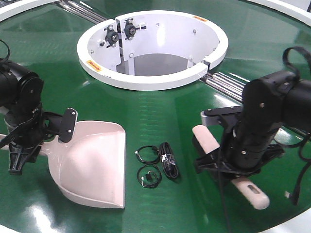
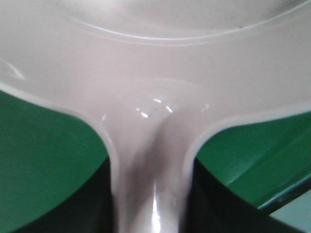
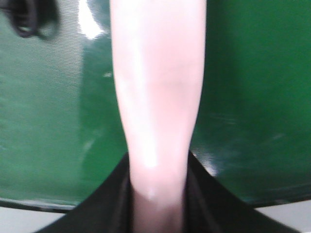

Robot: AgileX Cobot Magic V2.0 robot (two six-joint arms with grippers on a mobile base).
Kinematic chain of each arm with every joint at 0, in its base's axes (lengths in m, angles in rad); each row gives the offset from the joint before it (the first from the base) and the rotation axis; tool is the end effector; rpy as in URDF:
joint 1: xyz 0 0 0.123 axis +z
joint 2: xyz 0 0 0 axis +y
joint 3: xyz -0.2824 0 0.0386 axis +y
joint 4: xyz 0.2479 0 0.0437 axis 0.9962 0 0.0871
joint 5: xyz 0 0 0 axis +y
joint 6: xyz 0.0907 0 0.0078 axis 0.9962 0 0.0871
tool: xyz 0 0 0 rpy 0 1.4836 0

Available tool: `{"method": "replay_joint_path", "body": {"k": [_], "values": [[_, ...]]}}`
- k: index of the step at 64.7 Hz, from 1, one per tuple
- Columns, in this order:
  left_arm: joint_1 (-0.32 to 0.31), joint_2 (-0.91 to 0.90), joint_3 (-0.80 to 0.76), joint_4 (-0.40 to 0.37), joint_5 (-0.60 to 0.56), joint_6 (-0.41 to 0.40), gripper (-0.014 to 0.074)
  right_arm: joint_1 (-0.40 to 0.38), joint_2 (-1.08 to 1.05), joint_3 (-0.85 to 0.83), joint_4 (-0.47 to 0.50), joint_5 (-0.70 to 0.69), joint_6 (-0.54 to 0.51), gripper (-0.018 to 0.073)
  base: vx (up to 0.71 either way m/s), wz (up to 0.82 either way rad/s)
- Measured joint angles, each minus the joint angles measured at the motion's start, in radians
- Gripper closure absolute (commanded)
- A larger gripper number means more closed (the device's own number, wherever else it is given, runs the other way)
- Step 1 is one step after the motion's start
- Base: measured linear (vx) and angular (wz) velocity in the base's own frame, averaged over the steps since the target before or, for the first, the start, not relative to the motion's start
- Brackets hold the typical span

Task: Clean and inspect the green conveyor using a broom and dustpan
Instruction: 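Sweep the black cables into the dustpan with the brush in the right gripper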

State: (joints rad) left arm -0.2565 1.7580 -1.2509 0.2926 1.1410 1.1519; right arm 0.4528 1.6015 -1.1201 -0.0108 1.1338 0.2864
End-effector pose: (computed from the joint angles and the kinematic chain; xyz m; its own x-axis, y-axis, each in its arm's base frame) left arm 0.3259 -0.0608 0.2233 -0.0524 0.9686 0.2432 0.9944 0.0283 0.1014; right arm 0.2620 0.1265 0.2371 -0.9845 -0.1697 -0.0438 -0.1700 0.9854 0.0025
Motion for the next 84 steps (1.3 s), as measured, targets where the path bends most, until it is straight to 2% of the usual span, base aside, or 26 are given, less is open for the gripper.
{"method": "replay_joint_path", "body": {"k": [24,36,56,84], "values": [[0.0,0.0,0.0,0.0,0.0,0.0,0.0602,0.092,0.125,-0.001,-0.003,-0.024,0.103,0.0564,0.0,0.0],[0.0,0.0,0.0,0.0,0.0,0.0,0.0602,0.139,0.182,-0.055,0.011,-0.007,0.128,0.0564,0.0,0.0],[0.0,0.0,0.0,0.0,-0.001,0.0,0.0602,0.202,0.325,-0.267,0.051,0.083,0.132,0.0564,0.0,0.0],[0.0,0.0,0.0,0.008,0.001,0.0,0.0602,0.348,0.556,-0.69,0.258,0.097,0.049,0.0564,0.0,0.0]]}}
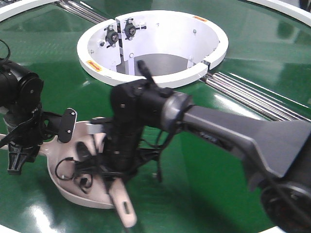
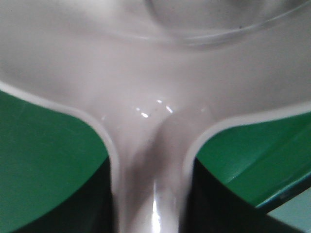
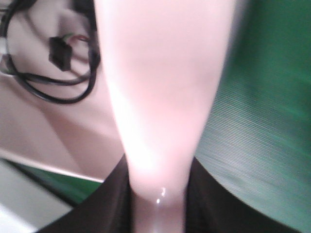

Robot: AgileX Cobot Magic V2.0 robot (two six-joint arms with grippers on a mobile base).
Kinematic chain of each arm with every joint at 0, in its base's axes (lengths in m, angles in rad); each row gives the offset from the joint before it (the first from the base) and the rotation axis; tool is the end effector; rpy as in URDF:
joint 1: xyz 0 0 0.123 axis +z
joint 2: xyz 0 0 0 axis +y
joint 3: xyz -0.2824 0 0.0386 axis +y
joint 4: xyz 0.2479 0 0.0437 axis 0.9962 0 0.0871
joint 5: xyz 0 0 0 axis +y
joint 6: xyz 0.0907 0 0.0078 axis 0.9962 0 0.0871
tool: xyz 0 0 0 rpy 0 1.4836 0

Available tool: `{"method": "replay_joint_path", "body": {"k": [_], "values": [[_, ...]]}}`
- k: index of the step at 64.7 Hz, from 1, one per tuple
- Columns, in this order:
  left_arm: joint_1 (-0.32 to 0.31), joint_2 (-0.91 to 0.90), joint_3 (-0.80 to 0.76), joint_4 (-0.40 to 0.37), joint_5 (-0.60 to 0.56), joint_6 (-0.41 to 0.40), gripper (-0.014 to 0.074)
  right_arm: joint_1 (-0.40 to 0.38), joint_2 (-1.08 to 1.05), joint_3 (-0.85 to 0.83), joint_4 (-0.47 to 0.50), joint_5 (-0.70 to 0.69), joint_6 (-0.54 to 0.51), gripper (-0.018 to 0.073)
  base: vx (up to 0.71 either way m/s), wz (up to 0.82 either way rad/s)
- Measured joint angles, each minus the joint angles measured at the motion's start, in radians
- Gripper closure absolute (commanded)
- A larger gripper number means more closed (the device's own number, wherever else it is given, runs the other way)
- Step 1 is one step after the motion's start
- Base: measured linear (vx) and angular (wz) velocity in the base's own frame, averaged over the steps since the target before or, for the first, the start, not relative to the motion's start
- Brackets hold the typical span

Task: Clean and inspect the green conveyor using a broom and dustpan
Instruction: 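Sweep the black cables into the dustpan with the brush in the right gripper, then carry the brush back and lay it on the belt with the right gripper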

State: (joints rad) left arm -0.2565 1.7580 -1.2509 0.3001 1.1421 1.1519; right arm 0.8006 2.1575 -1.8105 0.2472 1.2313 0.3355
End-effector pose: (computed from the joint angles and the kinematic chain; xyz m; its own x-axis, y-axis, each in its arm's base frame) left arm 0.3260 -0.0602 0.2234 -0.0499 0.9670 0.2499 0.9944 0.0248 0.1023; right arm 0.2942 0.3335 0.2054 -0.9236 -0.3831 0.0119 -0.3687 0.8963 0.2463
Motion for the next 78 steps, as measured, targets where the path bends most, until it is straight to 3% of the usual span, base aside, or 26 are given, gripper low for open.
{"method": "replay_joint_path", "body": {"k": [20,39,63,78], "values": [[0.0,0.0,0.0,-0.004,0.0,0.0,0.0602,0.021,0.032,-0.159,0.014,0.001,-0.005,0.0564,0.0,0.0],[0.0,0.0,0.0,-0.005,0.0,0.0,0.0602,-0.031,-0.012,-0.148,-0.114,0.009,0.013,0.0562,0.0,0.0],[0.0,0.0,0.0,-0.006,0.0,0.0,0.0602,-0.212,-0.207,0.119,-0.258,0.008,0.001,0.0561,0.0,0.0],[0.0,0.0,0.0,-0.006,0.0,0.0,0.0602,-0.336,-0.304,0.323,-0.319,0.006,-0.088,0.0561,0.0,0.0]]}}
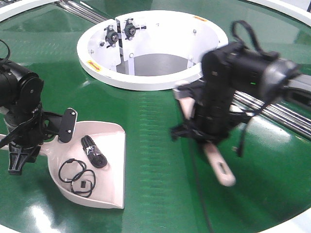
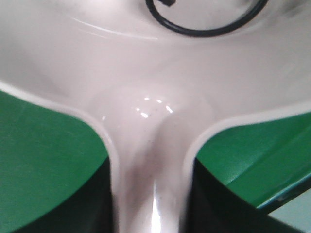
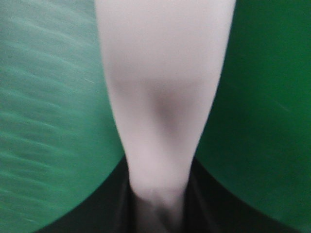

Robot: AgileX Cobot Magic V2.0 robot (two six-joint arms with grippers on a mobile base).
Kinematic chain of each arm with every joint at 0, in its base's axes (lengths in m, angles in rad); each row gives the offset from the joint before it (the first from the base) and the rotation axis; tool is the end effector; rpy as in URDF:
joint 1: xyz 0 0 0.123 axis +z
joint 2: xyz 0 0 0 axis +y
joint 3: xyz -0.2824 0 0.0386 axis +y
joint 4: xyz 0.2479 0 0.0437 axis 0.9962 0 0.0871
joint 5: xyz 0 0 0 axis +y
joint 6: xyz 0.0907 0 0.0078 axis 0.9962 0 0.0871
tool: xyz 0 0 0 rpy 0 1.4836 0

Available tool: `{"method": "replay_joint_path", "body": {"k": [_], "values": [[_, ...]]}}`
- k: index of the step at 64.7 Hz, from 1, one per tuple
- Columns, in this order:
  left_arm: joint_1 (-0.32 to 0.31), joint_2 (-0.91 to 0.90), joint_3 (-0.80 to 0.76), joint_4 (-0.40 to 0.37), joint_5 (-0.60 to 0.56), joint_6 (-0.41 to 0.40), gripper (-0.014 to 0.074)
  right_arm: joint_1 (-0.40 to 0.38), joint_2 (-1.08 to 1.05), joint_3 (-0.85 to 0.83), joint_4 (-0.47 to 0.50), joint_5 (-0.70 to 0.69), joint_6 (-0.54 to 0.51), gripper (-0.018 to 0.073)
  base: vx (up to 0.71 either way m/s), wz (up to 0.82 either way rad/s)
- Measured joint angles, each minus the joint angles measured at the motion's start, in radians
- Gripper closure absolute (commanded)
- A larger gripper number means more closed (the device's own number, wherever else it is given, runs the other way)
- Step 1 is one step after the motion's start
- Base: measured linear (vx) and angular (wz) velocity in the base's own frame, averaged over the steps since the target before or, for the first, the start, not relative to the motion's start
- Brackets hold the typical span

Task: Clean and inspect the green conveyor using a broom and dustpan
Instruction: 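Carry the brush back and lay it on the belt with the right gripper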

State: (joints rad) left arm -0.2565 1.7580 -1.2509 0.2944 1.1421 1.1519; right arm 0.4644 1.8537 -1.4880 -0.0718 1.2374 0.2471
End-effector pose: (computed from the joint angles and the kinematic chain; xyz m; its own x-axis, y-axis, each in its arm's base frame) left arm 0.3258 -0.0606 0.2233 -0.0518 0.9681 0.2451 0.9945 0.0277 0.1009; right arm 0.3318 0.1593 0.2449 -0.9688 -0.2379 -0.0693 -0.2345 0.9706 -0.0537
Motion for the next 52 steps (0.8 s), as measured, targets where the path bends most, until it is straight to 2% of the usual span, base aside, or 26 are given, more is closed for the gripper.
{"method": "replay_joint_path", "body": {"k": [12,28,52], "values": [[0.0,0.0,0.0,0.0,0.0,0.0,0.0602,-0.091,-0.05,0.153,-0.004,-0.007,-0.086,0.0561,0.0,0.0],[0.0,0.0,0.0,0.0,0.0,0.0,0.0602,-0.193,-0.086,0.301,-0.004,-0.064,-0.145,0.0561,0.0,0.0],[0.0,0.0,0.0,0.0,0.0,0.0,0.0602,-0.201,-0.086,0.346,0.012,-0.104,-0.178,0.0561,0.0,0.0]]}}
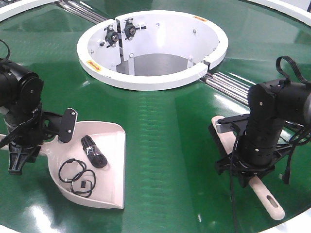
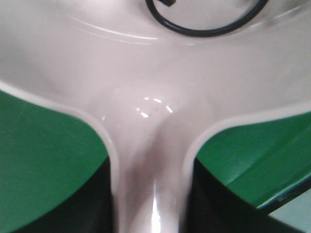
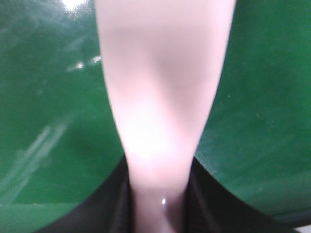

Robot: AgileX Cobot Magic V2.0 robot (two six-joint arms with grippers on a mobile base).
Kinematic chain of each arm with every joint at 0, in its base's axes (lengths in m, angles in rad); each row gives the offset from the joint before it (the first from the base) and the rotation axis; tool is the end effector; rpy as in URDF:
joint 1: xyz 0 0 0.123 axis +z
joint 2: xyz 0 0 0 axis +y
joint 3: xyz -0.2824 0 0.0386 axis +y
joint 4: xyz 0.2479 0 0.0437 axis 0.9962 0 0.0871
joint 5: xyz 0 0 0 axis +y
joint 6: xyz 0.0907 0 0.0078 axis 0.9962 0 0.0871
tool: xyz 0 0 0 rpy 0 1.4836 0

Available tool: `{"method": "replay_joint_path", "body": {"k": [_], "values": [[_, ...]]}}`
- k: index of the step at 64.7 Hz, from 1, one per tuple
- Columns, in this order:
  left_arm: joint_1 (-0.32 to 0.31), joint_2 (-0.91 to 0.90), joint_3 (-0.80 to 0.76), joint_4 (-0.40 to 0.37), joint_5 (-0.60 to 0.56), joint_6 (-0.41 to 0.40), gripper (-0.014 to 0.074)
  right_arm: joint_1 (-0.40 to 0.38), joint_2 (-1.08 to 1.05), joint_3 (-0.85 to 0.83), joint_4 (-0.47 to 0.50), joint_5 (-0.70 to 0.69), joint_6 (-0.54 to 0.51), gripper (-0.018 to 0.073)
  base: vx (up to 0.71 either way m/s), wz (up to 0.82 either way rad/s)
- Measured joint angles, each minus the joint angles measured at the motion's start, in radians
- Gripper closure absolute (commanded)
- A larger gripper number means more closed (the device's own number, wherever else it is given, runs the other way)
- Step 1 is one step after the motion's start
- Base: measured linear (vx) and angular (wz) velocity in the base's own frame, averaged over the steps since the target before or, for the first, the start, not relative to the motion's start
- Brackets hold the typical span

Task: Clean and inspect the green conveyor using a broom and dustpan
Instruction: 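Carry the brush back and lay it on the belt with the right gripper, then open both grippers, releasing the brush and the dustpan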

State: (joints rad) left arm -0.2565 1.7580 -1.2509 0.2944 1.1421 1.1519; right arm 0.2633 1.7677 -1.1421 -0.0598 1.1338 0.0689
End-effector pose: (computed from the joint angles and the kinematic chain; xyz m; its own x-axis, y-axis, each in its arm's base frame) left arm 0.3258 -0.0606 0.2233 -0.0518 0.9681 0.2451 0.9945 0.0277 0.1009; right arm 0.3010 0.0760 0.1922 -0.9713 -0.2168 0.0981 -0.2231 0.9731 -0.0582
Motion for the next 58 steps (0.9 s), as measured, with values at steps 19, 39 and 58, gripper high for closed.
{"method": "replay_joint_path", "body": {"k": [19,39,58], "values": [[0.0,0.0,0.0,0.0,0.0,0.0,0.0602,0.0,0.0,0.0,0.0,0.011,-0.012,0.0561,0.0,0.0],[0.0,0.0,0.0,0.0,0.0,0.0,0.0602,0.0,0.0,0.0,0.0,0.011,-0.016,0.0561,0.0,0.0],[0.0,0.0,0.0,0.0,-0.001,-0.01,0.0599,0.0,0.0,0.0,0.0,0.011,-0.016,0.0534,0.0,0.0]]}}
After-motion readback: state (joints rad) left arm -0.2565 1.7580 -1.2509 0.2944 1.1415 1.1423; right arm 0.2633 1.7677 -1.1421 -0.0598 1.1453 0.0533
